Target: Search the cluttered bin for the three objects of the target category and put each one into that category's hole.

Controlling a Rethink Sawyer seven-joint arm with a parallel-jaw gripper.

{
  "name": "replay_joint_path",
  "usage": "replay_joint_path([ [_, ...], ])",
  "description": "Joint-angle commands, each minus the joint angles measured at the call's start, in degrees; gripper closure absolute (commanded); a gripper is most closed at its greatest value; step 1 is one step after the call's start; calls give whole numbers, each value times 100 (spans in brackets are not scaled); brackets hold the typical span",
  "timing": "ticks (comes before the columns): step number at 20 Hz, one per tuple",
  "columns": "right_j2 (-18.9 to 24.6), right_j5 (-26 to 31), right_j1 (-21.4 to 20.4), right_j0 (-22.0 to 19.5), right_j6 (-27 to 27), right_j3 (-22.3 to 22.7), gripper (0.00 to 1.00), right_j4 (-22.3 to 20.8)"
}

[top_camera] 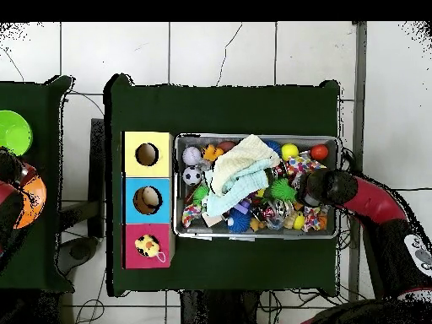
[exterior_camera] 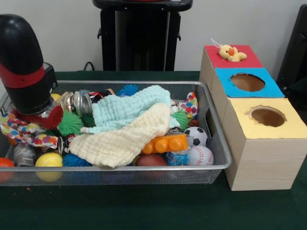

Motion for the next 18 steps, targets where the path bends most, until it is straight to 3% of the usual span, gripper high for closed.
replay_joint_path([
  [1,331,1412,-137,-79,-2967,-168,0,-909],
  [5,286,970,-522,-27,-2402,139,0,-952],
  [11,159,1520,-1774,322,-1932,737,0,-709],
  [14,152,1831,-2162,431,-1820,886,0,-628],
  [18,237,2369,-2378,532,-1713,870,0,-473],
])
